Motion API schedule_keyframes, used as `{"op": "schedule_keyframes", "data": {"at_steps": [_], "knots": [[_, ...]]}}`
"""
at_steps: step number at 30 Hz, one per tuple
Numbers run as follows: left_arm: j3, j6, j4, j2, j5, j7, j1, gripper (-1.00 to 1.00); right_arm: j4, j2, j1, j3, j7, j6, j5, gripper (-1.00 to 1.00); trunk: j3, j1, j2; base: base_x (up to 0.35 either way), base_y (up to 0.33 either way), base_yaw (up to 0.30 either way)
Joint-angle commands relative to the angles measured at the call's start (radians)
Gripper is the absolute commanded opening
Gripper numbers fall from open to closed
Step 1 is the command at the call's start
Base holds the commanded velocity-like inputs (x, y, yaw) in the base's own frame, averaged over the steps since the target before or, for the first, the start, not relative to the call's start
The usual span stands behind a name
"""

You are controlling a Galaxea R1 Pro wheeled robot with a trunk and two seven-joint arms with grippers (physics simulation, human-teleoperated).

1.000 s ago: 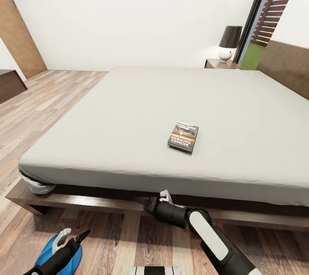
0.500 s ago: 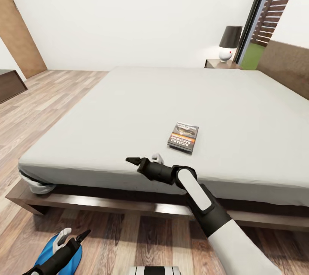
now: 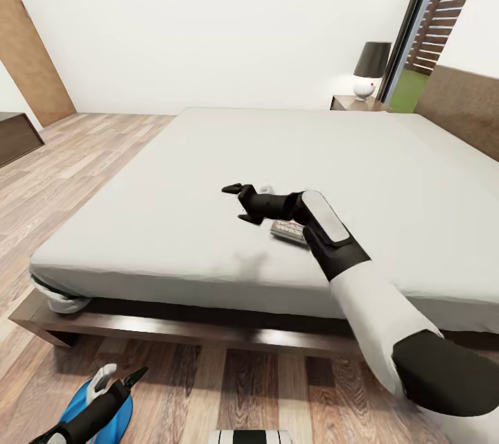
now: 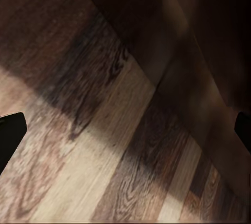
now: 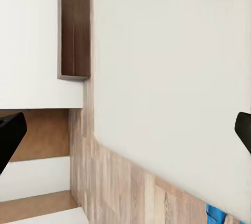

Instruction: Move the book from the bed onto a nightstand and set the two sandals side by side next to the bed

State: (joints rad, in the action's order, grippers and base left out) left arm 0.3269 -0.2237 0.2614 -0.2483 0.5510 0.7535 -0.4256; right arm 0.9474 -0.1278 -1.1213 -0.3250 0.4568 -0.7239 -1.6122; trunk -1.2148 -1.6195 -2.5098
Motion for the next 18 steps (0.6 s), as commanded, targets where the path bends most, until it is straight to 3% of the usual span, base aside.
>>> {"op": "schedule_keyframes", "data": {"at_steps": [1,2,4,10,18], "knots": [[0.001,-0.031,0.008,0.000,0.007,0.004,-0.001,1.00,-0.034,0.004,-0.050,0.011,0.030,-0.011,-0.023,1.00,-0.001,0.000,0.000,0.000,0.000,0.000],[0.001,-0.031,0.008,0.000,0.007,0.004,-0.001,1.00,-0.034,0.004,-0.050,0.011,0.030,-0.011,-0.023,1.00,-0.001,0.000,0.000,0.000,0.000,0.000],[0.000,-0.073,0.021,-0.001,0.006,0.005,0.000,1.00,-0.096,0.015,-0.122,0.033,0.047,-0.029,-0.033,1.00,-0.001,0.000,0.000,0.000,0.000,0.000],[-0.006,-0.154,0.043,-0.008,0.005,0.006,0.000,1.00,-0.256,0.053,-0.259,0.079,0.058,-0.067,-0.042,1.00,-0.001,0.000,0.000,0.000,0.000,0.000],[-0.017,-0.238,0.055,-0.035,0.002,0.006,0.000,1.00,-0.448,0.114,-0.401,0.097,0.058,-0.094,-0.045,1.00,-0.001,0.000,0.000,0.000,0.000,0.000]]}}
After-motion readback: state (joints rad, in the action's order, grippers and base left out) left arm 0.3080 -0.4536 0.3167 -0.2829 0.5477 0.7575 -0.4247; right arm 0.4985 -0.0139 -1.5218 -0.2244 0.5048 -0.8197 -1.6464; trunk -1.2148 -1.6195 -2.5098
